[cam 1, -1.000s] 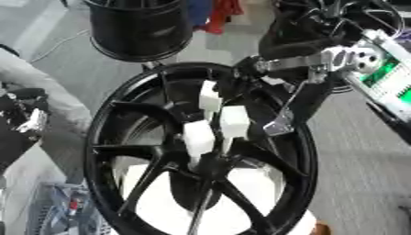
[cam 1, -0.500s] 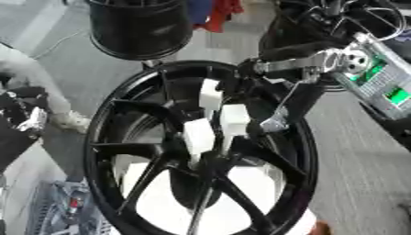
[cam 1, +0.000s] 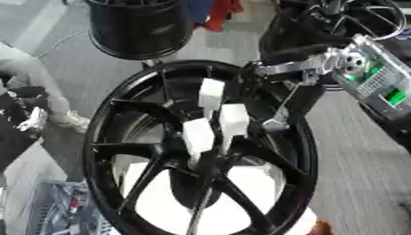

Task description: Pull the pin out of the wheel hub.

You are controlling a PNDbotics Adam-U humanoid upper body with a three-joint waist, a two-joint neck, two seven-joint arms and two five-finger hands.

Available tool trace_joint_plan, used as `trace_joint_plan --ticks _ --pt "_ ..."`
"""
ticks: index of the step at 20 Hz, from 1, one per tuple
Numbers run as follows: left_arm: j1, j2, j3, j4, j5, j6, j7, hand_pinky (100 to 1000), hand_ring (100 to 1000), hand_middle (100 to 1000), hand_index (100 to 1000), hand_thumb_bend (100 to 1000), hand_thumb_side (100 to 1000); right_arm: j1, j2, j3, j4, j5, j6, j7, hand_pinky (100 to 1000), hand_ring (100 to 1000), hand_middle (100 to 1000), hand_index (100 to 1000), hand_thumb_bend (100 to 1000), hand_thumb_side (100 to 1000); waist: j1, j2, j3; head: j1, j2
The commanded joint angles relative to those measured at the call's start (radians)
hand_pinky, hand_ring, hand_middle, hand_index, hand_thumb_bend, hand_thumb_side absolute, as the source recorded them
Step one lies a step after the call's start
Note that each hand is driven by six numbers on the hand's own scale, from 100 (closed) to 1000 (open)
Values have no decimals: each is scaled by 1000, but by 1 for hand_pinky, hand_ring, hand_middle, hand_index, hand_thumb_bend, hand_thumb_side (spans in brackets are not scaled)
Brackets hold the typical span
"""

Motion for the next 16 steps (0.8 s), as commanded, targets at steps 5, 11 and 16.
trace_joint_plan --ticks 5,11,16 --pt "-8 11 -2 -14 0 -1 -4 560 571 658 745 149 456 -13 9 6 23 24 -19 7 764 792 762 860 323 287 6 -9 -1 1 5" --pt "-9 9 -2 -14 -1 -1 -5 561 571 658 745 146 457 -15 28 15 37 35 -30 9 762 788 756 856 323 290 6 -7 0 1 3" --pt "-9 9 -3 -14 0 -1 -5 561 571 658 745 145 458 -16 39 20 48 40 -36 12 760 783 749 851 322 292 6 -6 0 1 2"
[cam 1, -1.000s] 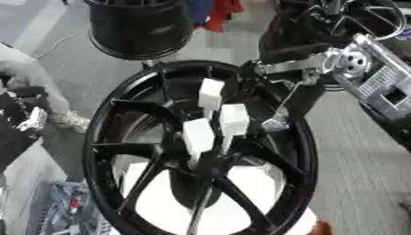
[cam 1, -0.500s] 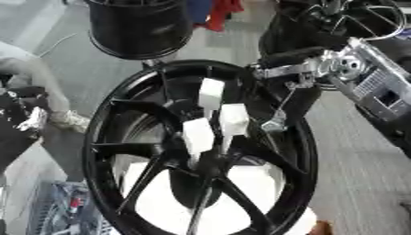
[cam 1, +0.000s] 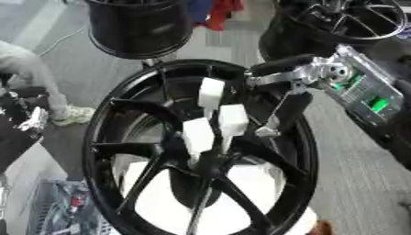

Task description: Pull the pin out of the wheel hub.

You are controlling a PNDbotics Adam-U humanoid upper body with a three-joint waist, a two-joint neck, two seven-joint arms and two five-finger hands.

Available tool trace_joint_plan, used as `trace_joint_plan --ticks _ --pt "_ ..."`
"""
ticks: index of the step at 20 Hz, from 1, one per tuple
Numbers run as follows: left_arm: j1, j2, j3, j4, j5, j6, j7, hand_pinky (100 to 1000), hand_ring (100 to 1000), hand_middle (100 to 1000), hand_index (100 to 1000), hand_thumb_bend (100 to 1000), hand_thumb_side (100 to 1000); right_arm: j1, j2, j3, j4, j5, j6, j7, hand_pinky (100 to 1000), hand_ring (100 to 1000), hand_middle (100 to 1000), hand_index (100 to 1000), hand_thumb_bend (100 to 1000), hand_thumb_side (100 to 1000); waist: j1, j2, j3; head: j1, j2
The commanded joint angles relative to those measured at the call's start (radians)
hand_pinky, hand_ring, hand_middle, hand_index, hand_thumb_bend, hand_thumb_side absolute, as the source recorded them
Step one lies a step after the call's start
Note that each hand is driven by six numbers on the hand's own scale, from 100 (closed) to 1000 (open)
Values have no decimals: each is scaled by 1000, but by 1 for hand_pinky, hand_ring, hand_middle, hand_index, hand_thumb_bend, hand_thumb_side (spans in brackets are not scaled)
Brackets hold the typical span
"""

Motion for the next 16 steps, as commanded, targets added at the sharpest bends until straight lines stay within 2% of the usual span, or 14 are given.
trace_joint_plan --ticks 1,10,12,15,16 --pt "-9 9 1 -14 0 -2 -4 561 572 659 746 144 458 -17 -6 -5 3 8 -6 0 757 779 744 849 317 296 5 -10 0 0 2" --pt "-10 8 1 -15 0 -2 -5 562 572 659 746 141 459 -18 14 4 17 23 -15 2 711 705 692 824 292 281 6 -9 1 1 1" --pt "-11 8 1 -15 1 -2 -6 563 572 659 746 141 460 -19 17 4 19 27 -18 -6 677 658 672 805 215 218 6 -9 1 0 0" --pt "-11 8 1 -15 1 -2 -6 563 573 659 746 140 460 -21 20 4 25 29 -23 -21 636 613 645 782 135 169 7 -10 3 0 -2" --pt "-12 8 1 -15 2 -2 -6 563 573 659 746 140 460 -22 21 4 26 31 -24 -27 588 568 591 745 100 139 7 -10 4 0 -3"
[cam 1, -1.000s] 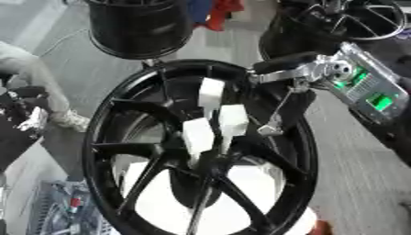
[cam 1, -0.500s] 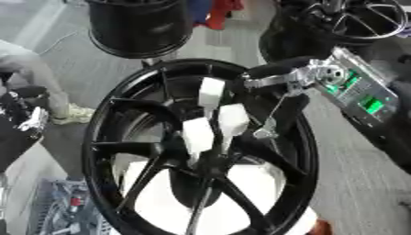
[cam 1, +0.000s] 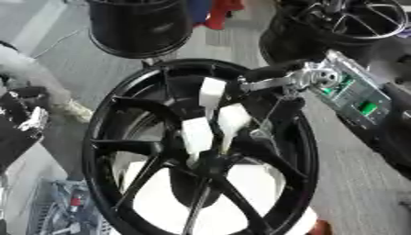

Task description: Pull the pin out of the wheel hub.

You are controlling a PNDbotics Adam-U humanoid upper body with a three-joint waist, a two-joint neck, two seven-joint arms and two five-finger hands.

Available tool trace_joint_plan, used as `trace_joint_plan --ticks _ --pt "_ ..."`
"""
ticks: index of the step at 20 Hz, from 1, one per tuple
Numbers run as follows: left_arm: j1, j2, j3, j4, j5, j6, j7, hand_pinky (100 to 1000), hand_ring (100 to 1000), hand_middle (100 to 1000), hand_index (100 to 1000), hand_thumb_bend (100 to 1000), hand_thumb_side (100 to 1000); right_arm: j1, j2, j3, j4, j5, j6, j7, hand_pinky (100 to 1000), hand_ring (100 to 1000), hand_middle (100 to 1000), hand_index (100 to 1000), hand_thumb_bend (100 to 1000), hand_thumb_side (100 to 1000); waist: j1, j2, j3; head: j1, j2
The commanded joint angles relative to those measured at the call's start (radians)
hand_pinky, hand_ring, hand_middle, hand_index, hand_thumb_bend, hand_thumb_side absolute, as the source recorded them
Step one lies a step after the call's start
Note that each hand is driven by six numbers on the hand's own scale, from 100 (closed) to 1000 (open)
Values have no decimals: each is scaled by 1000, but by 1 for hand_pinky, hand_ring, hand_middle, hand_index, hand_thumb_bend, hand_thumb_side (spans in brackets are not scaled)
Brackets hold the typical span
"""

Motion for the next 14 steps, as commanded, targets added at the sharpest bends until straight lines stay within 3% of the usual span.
trace_joint_plan --ticks 1,8,14 --pt "-12 9 1 -15 2 -1 -3 563 573 659 746 140 460 -22 -9 -6 2 8 -3 -21 560 541 561 718 100 125 6 -12 3 0 -3" --pt "-13 9 1 -14 3 0 -4 564 573 660 746 138 461 -34 -11 -14 -15 9 -16 -96 423 390 395 546 100 100 4 -13 5 2 -7" --pt "-12 12 2 -12 4 1 -4 564 573 660 746 138 461 -53 -57 -40 -105 -51 7 -115 398 356 359 498 100 100 0 -18 1 7 -6"
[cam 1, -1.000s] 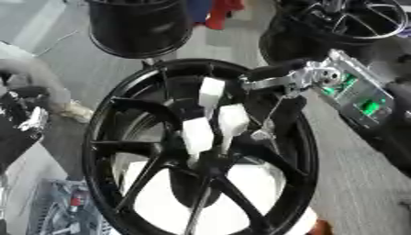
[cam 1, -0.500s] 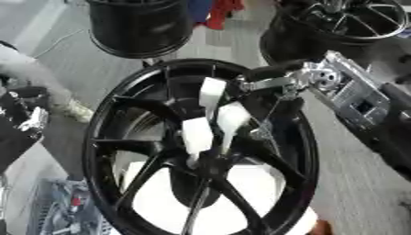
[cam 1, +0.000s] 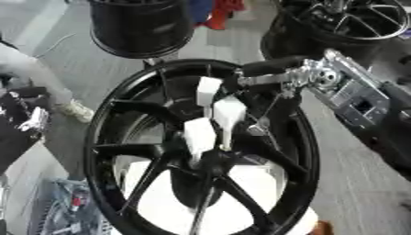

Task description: Pull the pin out of the wheel hub.

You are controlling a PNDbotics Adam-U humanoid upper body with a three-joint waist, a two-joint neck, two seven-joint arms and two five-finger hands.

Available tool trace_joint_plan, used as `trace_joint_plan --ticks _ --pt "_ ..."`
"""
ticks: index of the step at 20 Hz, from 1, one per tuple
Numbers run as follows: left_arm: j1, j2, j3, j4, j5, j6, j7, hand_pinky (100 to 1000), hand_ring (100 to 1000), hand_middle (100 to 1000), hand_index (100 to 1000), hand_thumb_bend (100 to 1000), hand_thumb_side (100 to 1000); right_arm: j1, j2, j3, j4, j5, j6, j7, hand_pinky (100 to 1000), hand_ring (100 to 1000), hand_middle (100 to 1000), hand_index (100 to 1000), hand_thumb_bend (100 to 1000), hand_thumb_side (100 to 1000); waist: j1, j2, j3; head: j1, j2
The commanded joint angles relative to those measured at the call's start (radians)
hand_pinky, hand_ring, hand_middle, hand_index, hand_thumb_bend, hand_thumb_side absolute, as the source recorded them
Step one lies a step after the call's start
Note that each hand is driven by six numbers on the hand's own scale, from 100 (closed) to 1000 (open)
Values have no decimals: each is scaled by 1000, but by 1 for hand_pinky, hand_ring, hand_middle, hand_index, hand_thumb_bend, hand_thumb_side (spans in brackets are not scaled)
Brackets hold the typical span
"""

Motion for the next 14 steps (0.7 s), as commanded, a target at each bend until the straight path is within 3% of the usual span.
trace_joint_plan --ticks 1,7,14 --pt "-11 13 3 -12 4 -1 -1 564 573 660 747 138 461 -37 -52 -41 -77 -49 22 -13 398 355 358 497 100 100 1 -18 -3 6 -5" --pt "-7 18 6 -9 3 1 0 565 573 661 747 138 462 -33 -150 -129 -244 -180 89 -43 397 352 357 496 100 100 -3 -22 -13 13 -3" --pt "-4 21 11 -9 2 2 5 565 574 661 747 138 462 83 -289 -323 -361 -238 137 -189 401 351 358 497 100 100 -5 -23 -25 22 -5"
